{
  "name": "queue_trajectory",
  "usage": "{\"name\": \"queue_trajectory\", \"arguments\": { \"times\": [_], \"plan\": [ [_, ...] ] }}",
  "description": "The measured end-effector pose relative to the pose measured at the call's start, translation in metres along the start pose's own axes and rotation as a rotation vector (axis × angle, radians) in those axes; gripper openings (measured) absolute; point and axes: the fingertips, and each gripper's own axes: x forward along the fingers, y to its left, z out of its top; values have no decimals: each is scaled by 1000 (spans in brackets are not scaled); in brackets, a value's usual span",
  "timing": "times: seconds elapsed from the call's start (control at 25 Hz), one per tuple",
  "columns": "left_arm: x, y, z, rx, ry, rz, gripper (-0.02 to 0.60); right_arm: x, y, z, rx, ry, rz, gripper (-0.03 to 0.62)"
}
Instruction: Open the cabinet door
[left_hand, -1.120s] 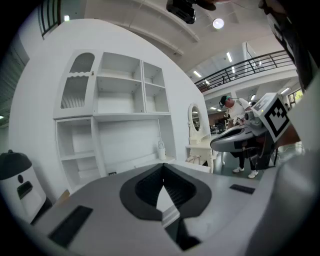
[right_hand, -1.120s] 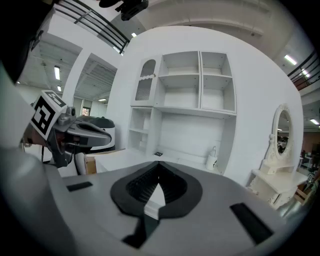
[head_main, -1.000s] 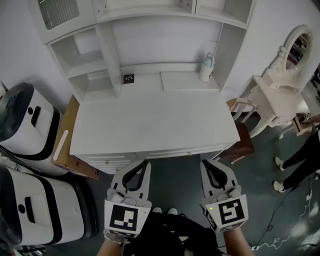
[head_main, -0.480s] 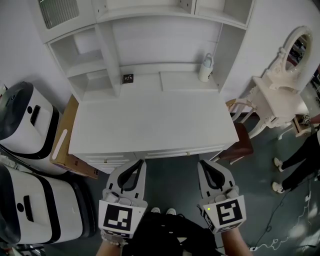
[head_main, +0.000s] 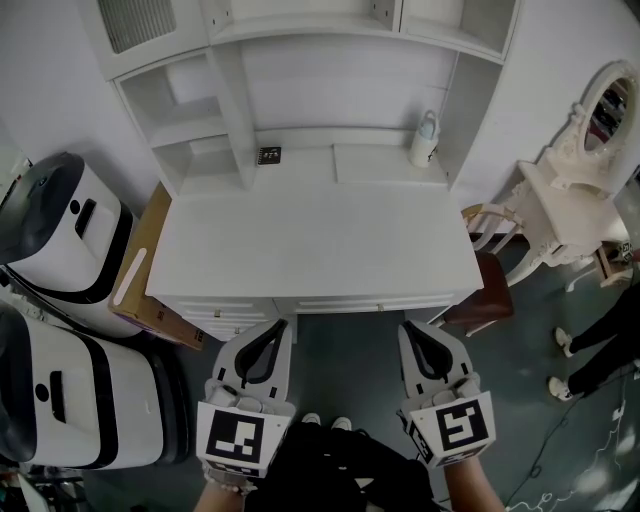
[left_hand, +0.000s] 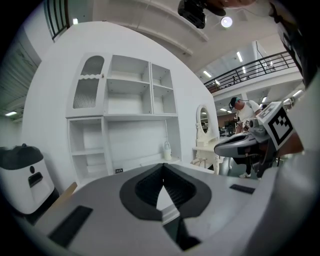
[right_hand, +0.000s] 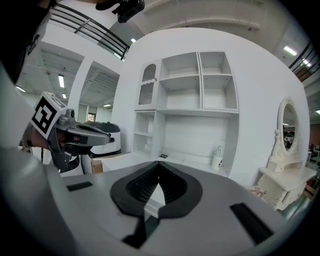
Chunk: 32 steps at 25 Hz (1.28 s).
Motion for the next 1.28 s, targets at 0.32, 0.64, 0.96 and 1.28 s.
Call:
{"name": "queue_trajectory", "arguments": {
  "times": [0.32, 0.64, 0.96, 1.28],
  "plan": [
    [-9, -24, 3, 14, -22, 33, 0, -21, -8, -11, -4, -10, 32, -1],
    [-33, -31, -1, 6, -30, 112, 0, -25, 2, -7, -28, -41, 103, 0],
    [-53, -20, -4, 3, -25, 197, 0, -18, 18, -7, -32, -52, 178, 0],
    [-46, 4, -11, -15, -16, 232, 0, 9, 23, -3, -45, -45, 211, -1]
  ]
}}
